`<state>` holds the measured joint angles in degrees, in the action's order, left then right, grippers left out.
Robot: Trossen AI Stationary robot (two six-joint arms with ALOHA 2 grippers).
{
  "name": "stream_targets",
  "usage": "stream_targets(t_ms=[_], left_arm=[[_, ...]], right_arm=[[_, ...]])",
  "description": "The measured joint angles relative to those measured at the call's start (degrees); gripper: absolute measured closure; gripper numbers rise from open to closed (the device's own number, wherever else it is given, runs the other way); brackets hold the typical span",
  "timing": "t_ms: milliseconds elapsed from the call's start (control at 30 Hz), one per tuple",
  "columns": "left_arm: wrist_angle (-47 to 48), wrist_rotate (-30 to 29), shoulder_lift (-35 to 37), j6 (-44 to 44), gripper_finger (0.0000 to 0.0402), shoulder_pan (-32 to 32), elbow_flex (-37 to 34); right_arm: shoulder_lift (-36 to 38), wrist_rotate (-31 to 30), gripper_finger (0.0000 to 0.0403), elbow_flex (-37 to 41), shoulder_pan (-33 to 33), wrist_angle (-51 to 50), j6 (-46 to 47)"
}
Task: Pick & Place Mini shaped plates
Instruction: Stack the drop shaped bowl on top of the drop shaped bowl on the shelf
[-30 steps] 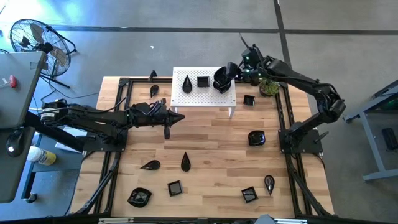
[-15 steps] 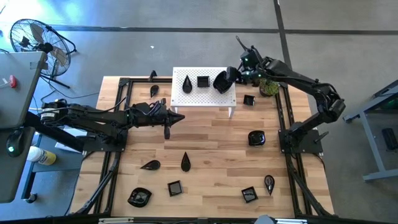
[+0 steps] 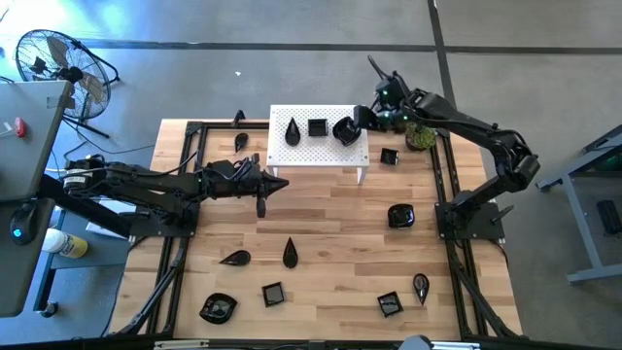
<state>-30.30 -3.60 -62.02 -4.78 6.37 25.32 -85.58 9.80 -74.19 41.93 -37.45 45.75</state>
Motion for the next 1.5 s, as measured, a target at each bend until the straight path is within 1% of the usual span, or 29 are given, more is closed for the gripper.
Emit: stream_targets(t_ms=[100, 200, 267, 367, 433, 533, 733, 800, 933, 1067, 1167, 1333, 1500], left_arm=[[0.00, 0.09, 0.00, 0.00, 0.0390, 0.00, 0.00], [0.38, 0.11, 0.00, 0.00, 0.0390, 0.00, 0.02], [0.59, 0.12, 0.00, 0.00, 0.0390, -0.01, 0.02], [0.51, 0.15, 0.00, 0.00, 0.0390, 0.00, 0.02], [0.55, 0.15, 0.00, 0.07, 0.0390, -0.01, 0.02], [0.56, 0.17, 0.00, 1.45, 0.0390, -0.01, 0.02], [0.89, 0.15, 0.00, 1.99, 0.0390, 0.00, 0.02], [1.62, -0.24, 0.00, 2.12, 0.0390, 0.00, 0.04], [4.24, -2.31, 0.00, 1.55, 0.0390, 0.00, 0.04], [6.06, -1.83, 0.22, 1.49, 0.0390, -0.02, 0.04], [12.16, -1.46, 2.39, 1.49, 0.0390, -0.02, 0.41], [31.45, -1.45, 4.58, -0.50, 0.0390, -0.19, 4.63], [42.25, 0.47, 4.54, -1.09, 0.0389, -4.39, 6.85]], right_arm=[[0.00, 0.63, 0.0358, 0.00, -0.04, 1.18, -3.67], [0.44, 0.55, 0.0388, 0.02, -0.88, 1.84, -10.62], [1.33, -2.03, 0.0398, 0.02, -2.27, 2.23, -16.33], [3.36, -7.19, 0.0395, 0.03, -5.46, 2.28, -25.07], [4.93, -9.21, 0.0399, 1.41, -8.17, 4.70, -29.33], [8.35, -9.30, 0.0400, 8.25, -12.38, 14.83, -32.28], [16.20, -9.35, 0.0401, 27.54, -21.61, 44.02, -37.36], [18.44, -9.71, 0.0401, 32.74, -24.73, 52.11, -39.59], [22.17, -13.21, 0.0401, 41.24, -30.42, 61.20, -43.76], [25.61, -16.61, 0.0402, 46.57, -34.56, 65.49, -46.16], [28.03, -17.55, 0.0401, 49.09, -36.49, 65.81, -46.56], [30.64, -19.40, 0.0402, 50.67, -38.33, 66.21, -48.81], [30.95, -19.53, 0.0399, 50.77, -38.75, 66.07, -50.88]])
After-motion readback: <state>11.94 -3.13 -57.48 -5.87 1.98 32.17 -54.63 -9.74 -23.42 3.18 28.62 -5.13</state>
